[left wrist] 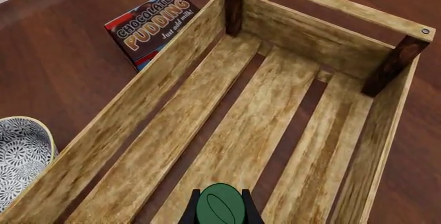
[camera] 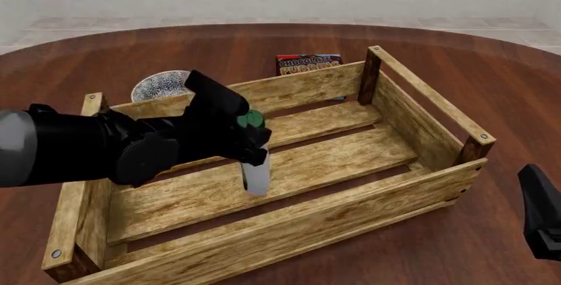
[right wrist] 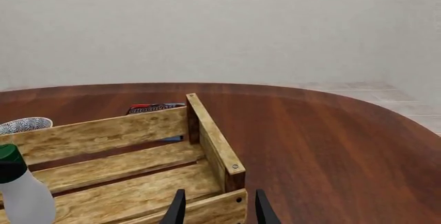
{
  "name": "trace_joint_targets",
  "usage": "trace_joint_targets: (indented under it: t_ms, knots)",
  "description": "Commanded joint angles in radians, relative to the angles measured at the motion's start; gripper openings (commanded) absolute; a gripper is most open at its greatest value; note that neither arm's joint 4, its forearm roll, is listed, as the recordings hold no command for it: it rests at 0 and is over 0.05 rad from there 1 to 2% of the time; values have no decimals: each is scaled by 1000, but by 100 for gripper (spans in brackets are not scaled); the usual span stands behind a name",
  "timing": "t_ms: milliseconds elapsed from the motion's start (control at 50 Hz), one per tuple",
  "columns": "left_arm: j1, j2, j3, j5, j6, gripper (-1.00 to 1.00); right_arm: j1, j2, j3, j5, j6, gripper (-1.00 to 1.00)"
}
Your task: Pick up the salad dressing and put it in the tray.
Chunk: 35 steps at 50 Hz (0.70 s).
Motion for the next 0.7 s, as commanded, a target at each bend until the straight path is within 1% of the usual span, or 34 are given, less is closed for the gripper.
trace_joint_targets:
  t_ms: [20, 200, 220, 240, 700]
  knots:
    - [-3, 2, 0, -9, 11, -100, -1, 0, -1, 1, 1, 100]
    - [-4, 2, 0, -7, 14, -100, 0, 0, -2, 2, 0, 100]
    - [11, 6, -1, -5, 14, -100, 0, 0, -2, 1, 1, 100]
    - [4, 8, -2, -4, 10, 100, 0, 0, 0, 0, 1, 100]
    - [9, -5, -5, 5, 8, 100, 1, 0, -4, 4, -2, 100]
